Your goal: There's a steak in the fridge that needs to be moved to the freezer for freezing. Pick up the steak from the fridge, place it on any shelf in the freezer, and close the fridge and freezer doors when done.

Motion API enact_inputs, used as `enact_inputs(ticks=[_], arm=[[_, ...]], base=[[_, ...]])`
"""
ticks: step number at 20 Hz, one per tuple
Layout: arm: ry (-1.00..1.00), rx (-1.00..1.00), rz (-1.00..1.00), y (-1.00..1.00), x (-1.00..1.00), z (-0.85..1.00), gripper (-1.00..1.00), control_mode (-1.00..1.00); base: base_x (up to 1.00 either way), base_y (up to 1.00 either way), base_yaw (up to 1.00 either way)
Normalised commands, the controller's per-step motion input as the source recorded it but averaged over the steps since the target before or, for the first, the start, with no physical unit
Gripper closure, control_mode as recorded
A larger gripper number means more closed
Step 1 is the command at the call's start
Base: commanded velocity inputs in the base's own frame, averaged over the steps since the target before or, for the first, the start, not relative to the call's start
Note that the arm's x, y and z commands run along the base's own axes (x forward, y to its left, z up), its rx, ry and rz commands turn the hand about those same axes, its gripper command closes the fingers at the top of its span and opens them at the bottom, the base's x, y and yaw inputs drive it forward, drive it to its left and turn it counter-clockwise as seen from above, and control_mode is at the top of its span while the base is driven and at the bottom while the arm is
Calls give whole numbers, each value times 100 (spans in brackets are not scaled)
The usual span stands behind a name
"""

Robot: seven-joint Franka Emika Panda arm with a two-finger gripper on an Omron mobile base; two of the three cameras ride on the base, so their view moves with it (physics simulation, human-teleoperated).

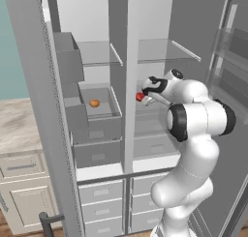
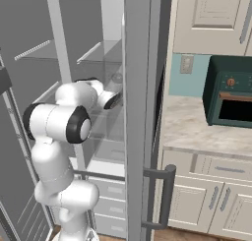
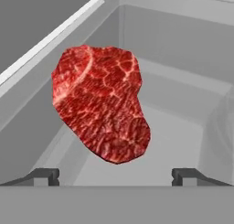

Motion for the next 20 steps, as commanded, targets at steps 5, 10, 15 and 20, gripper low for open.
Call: enact_inputs(ticks=[5, 10, 15, 20], arm=[[0, 0, 0, 0, 45, -10, -100, -100], [0, 0, 1, 0, 26, -19, -100, -100], [-1, 0, 5, 2, 5, -33, -100, -100], [-9, 0, 22, 15, 0, -29, -100, -100]], base=[[0, 0, 0], [0, 0, 0], [0, 0, 0], [0, 0, 0]])
